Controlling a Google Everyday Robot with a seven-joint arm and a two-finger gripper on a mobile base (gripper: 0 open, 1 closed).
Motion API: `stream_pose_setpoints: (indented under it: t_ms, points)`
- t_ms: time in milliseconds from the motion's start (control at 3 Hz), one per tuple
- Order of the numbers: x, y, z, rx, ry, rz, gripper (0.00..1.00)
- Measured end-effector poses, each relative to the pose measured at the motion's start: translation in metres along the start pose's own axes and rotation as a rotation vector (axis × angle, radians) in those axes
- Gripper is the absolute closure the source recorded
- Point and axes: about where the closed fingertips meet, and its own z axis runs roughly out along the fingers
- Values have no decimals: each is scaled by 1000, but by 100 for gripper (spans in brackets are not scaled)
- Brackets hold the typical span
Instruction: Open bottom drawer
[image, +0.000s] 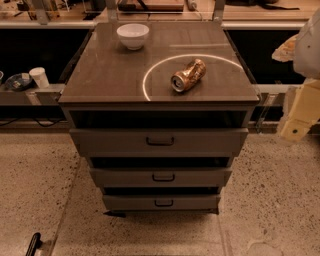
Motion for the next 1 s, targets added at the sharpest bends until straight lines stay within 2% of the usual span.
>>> stream_pose_setpoints:
  t_ms: [333, 667, 1000]
  points:
    - [0, 0, 0, 0, 0, 0, 0]
    - [25, 16, 46, -55, -109, 31, 0]
    - [58, 40, 102, -126, -264, 74, 0]
